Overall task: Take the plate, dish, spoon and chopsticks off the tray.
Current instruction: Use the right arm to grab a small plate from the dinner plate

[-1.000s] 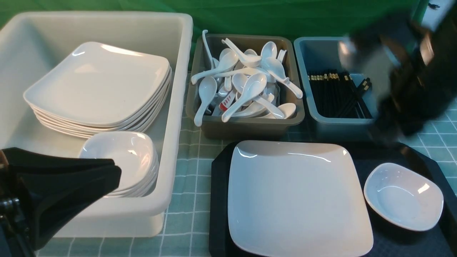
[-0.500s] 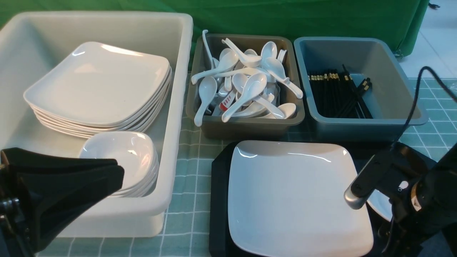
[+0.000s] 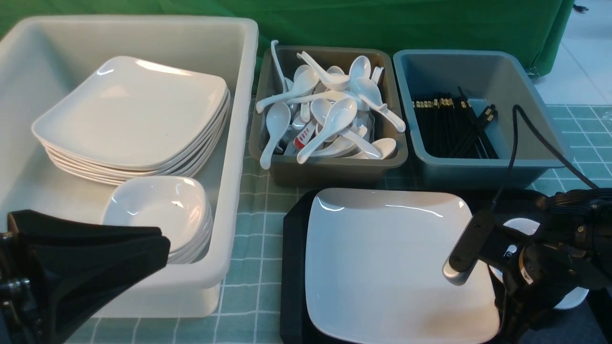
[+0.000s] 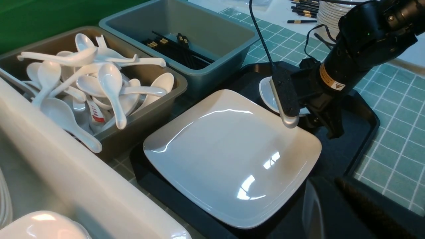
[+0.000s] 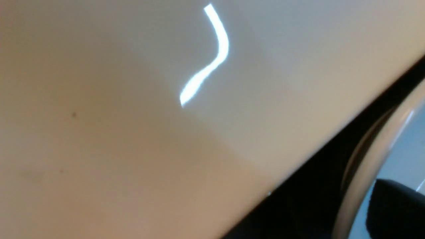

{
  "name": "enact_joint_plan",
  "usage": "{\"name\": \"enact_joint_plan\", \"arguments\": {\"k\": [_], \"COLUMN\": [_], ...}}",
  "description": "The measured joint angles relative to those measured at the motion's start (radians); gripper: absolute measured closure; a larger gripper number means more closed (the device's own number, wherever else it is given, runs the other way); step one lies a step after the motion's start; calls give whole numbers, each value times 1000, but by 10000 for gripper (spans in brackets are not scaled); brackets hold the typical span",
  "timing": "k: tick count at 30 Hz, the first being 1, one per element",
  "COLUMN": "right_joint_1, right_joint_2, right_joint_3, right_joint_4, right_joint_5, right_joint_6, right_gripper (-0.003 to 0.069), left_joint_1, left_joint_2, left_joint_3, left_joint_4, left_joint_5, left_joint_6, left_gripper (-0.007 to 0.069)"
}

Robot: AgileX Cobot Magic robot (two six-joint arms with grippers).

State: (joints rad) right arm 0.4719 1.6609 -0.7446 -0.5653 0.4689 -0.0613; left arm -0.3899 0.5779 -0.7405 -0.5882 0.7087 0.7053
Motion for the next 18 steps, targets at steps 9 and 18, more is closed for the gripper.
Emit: {"name": "enact_joint_plan", "arguments": {"k": [9,18], "right_joint_1": [29,227], "right_joint_2": [-31,-301], "right_joint_3": [-11,-323], "right_joint_4": [-20,159], "right_joint_5": [75,438], "right_joint_6": [31,137], "right_gripper": [533,606], "left_joint_1": [0,0], "left_joint_2": [-1,-24], "left_joint_3": [0,0], "left_joint_4": [1,42], "left_joint_5": [7,8], "left_joint_6": [2,2], "left_gripper": [607,607]}}
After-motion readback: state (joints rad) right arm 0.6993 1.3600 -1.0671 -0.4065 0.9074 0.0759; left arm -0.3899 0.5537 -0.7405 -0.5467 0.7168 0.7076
